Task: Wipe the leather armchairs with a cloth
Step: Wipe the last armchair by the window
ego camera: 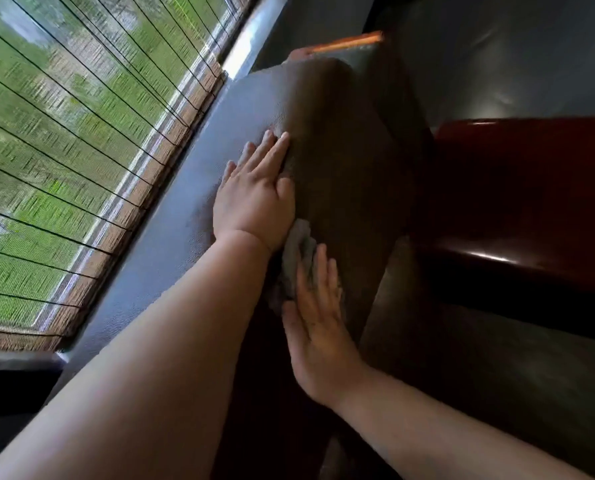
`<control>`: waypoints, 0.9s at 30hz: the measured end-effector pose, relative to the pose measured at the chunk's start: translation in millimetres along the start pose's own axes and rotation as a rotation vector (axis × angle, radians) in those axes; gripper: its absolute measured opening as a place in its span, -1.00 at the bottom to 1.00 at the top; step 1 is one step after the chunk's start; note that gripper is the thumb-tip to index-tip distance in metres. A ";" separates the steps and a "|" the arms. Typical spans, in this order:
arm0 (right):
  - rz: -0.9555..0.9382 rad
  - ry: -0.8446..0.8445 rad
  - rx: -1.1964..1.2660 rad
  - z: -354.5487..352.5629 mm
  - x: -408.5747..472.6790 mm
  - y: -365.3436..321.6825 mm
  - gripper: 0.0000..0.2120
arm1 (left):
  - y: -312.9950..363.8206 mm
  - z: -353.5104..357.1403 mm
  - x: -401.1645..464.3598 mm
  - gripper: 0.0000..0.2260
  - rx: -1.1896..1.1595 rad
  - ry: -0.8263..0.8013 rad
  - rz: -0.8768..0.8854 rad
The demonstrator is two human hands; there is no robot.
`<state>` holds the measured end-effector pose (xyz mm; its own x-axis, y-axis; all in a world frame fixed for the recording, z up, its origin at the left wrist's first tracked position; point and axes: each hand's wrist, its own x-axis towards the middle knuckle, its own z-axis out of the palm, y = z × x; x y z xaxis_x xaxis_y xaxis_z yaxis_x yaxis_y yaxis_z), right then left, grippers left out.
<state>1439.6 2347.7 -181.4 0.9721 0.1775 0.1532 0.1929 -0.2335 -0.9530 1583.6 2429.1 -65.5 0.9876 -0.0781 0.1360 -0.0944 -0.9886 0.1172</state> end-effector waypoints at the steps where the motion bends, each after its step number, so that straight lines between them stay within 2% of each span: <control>1: 0.024 -0.029 -0.039 -4.9 11.5 4.8 -0.47 | -5.7 -5.3 -9.4 -0.46 -0.029 -0.024 0.005; 3: 0.116 0.009 -0.081 -19.1 56.2 3.8 -0.46 | -34.7 -21.5 -54.0 -0.45 -0.053 -0.093 0.012; 5: 0.293 0.132 -0.069 -36.6 103.0 -5.1 -0.44 | -71.5 -40.4 -118.1 -0.45 -0.063 -0.136 -0.027; 7: 0.327 0.218 -0.078 -26.0 103.0 -20.4 -0.44 | -95.6 -53.8 -176.3 -0.47 -0.010 -0.161 -0.093; 9: 0.148 0.210 -0.109 12.4 47.0 -36.5 -0.44 | -101.7 -51.2 -201.4 -0.46 0.047 -0.139 -0.117; 11: -0.037 0.108 -0.149 58.3 -42.0 -52.9 -0.43 | -99.1 -43.6 -202.0 -0.43 0.053 -0.070 -0.123; 13: -0.095 0.004 -0.163 80.7 -101.0 -56.1 -0.43 | -99.0 -39.8 -199.5 -0.43 0.037 -0.027 -0.117; 14: -0.103 -0.011 -0.153 77.4 -99.3 -52.0 -0.43 | -101.7 -38.3 -199.4 -0.42 0.030 -0.023 -0.111; 17: 0.044 0.133 -0.217 42.2 -16.3 -31.0 -0.42 | -108.9 -33.5 -202.5 -0.42 0.031 -0.011 -0.092; 19: 0.265 0.195 -0.222 8.6 49.8 -20.3 -0.42 | -110.4 -29.8 -200.3 -0.44 0.031 0.016 -0.086; 21: 0.370 0.230 -0.182 7.7 55.6 -21.8 -0.40 | -109.9 -28.4 -199.3 -0.43 0.029 0.038 -0.083; 22: 0.311 0.246 -0.170 23.8 34.3 -26.1 -0.39 | -110.0 -28.3 -198.5 -0.42 0.026 0.043 -0.080; 24: 0.069 0.224 -0.149 73.8 -50.1 -42.8 -0.39 | -110.3 -28.8 -199.7 -0.41 0.020 0.041 -0.080; 25: -0.034 0.161 -0.133 99.8 -101.1 -50.2 -0.41 | -110.3 -29.7 -199.6 -0.41 0.017 0.039 -0.079; 27: -0.107 0.090 -0.154 132.7 -172.2 -53.0 -0.42 | -109.2 -31.7 -200.5 -0.44 0.003 0.023 -0.079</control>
<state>1244.2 2456.4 -192.0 0.9515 0.1246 0.2811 0.3074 -0.3622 -0.8800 1391.9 2556.8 -74.4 0.9888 0.0034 0.1490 -0.0155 -0.9920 0.1255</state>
